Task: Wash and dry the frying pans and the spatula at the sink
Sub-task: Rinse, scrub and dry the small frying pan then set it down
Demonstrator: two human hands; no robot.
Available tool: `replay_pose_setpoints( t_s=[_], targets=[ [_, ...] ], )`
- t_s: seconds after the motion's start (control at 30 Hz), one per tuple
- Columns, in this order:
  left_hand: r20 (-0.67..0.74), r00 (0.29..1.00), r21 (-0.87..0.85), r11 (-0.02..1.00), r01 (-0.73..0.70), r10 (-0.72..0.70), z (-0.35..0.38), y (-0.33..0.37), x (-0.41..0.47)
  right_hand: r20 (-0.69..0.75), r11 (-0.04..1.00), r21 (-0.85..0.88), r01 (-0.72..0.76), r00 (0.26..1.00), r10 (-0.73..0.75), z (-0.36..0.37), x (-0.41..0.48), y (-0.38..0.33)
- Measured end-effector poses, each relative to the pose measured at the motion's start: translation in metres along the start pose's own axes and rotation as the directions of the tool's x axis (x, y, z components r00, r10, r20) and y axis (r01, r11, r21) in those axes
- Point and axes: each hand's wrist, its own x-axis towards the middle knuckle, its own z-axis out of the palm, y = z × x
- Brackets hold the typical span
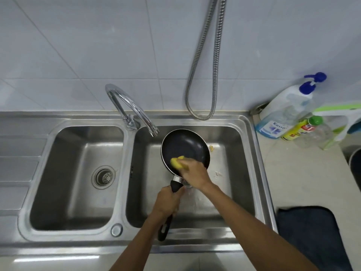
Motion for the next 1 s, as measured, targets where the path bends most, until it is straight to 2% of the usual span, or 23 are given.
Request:
replay_pose_setpoints(
  t_s=[0.07, 0.17, 0.23, 0.3, 0.37, 0.43, 0.5, 0.57, 0.7, 0.8, 0.87, 0.93, 1.0],
  targets=[
    [0.078, 0.997, -0.068, 0.997, 0.025, -0.020, 0.010, 0.005, -0.009, -0.050, 0.995, 0.040, 0.087, 0.995, -0.085, -0.002, 0.003, -0.023],
    [0.133, 0.991, -0.152, 0.987, 0.043, -0.023, 0.024, 0.006, -0.023, -0.148, 0.997, -0.048, 0.055, 0.987, -0.062, -0.017, 0.038, -0.030],
    [0.149, 0.988, -0.176, 0.982, 0.066, -0.040, 0.025, 0.003, -0.028, -0.117, 0.970, -0.243, 0.013, 0.992, -0.042, -0.033, 0.059, -0.013],
    [0.166, 0.984, -0.190, 0.978, 0.091, -0.059, 0.021, -0.001, -0.030, -0.056, 0.871, -0.491, 0.008, 0.998, -0.041, -0.045, 0.058, 0.006],
    [0.197, 0.978, -0.200, 0.973, 0.112, -0.072, 0.017, -0.004, -0.031, 0.007, 0.803, -0.595, 0.024, 1.000, -0.025, -0.046, 0.043, 0.020],
    [0.194, 0.975, -0.228, 0.962, 0.151, -0.107, 0.018, -0.006, -0.029, 0.105, 0.814, -0.580, 0.042, 0.994, 0.024, -0.038, 0.023, 0.027],
    [0.185, 0.970, -0.258, 0.945, 0.202, -0.157, 0.021, -0.007, -0.027, 0.227, 0.919, -0.392, 0.053, 0.973, 0.041, -0.025, 0.005, 0.019],
    [0.221, 0.958, -0.291, 0.925, 0.244, -0.183, 0.029, -0.006, -0.028, 0.308, 0.965, -0.244, 0.097, 0.951, -0.017, -0.010, -0.003, -0.003],
    [0.248, 0.948, -0.343, 0.897, 0.278, -0.199, 0.047, 0.003, -0.042, 0.210, 0.916, -0.367, 0.162, 0.974, -0.088, -0.011, 0.031, -0.024],
    [0.190, 0.967, -0.348, 0.910, 0.226, -0.168, 0.045, 0.005, -0.045, 0.181, 0.786, -0.593, 0.174, 0.980, -0.081, -0.045, 0.056, -0.006],
    [0.122, 0.983, -0.338, 0.925, 0.172, -0.138, 0.038, 0.009, -0.037, 0.167, 0.723, -0.669, 0.171, 0.983, -0.077, -0.062, 0.054, 0.006],
    [0.067, 0.988, -0.342, 0.927, 0.153, -0.138, 0.033, 0.015, -0.025, 0.222, 0.733, -0.659, 0.169, 0.975, -0.025, -0.063, 0.041, 0.004],
    [0.044, 0.988, -0.337, 0.929, 0.154, -0.148, 0.034, 0.018, -0.017, 0.297, 0.807, -0.562, 0.182, 0.955, -0.008, -0.053, 0.026, -0.004]
  ],
)
